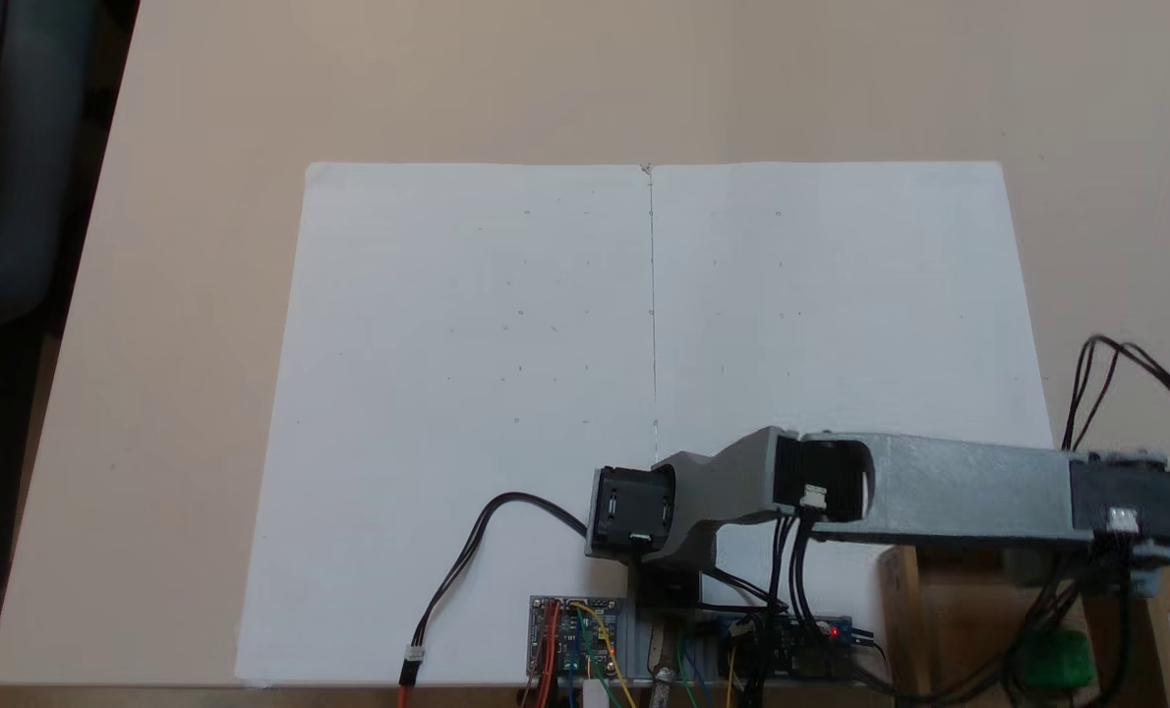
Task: Grasp a green dice and put it in the bin.
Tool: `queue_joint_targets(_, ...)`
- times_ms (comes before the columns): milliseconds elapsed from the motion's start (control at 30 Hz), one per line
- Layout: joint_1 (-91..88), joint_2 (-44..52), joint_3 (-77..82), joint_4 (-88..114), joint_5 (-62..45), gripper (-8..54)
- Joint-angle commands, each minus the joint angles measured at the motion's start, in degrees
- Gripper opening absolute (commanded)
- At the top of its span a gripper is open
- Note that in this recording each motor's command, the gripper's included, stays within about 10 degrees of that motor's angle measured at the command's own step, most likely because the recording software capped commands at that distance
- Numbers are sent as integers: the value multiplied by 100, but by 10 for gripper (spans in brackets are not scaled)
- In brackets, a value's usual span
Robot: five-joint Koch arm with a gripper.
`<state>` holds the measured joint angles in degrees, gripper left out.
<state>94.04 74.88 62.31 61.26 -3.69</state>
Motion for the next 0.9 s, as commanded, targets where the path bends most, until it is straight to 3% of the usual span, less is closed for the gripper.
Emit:
queue_joint_targets(0, -606, 703, -272, -185, 527, 433)
queue_joint_targets(233, -3190, 1415, -272, -422, 580, 435)
queue_joint_targets(567, -6636, 1424, -272, -1037, 598, 441)
queue_joint_targets(867, -8042, 1521, -246, -1301, 668, 447)
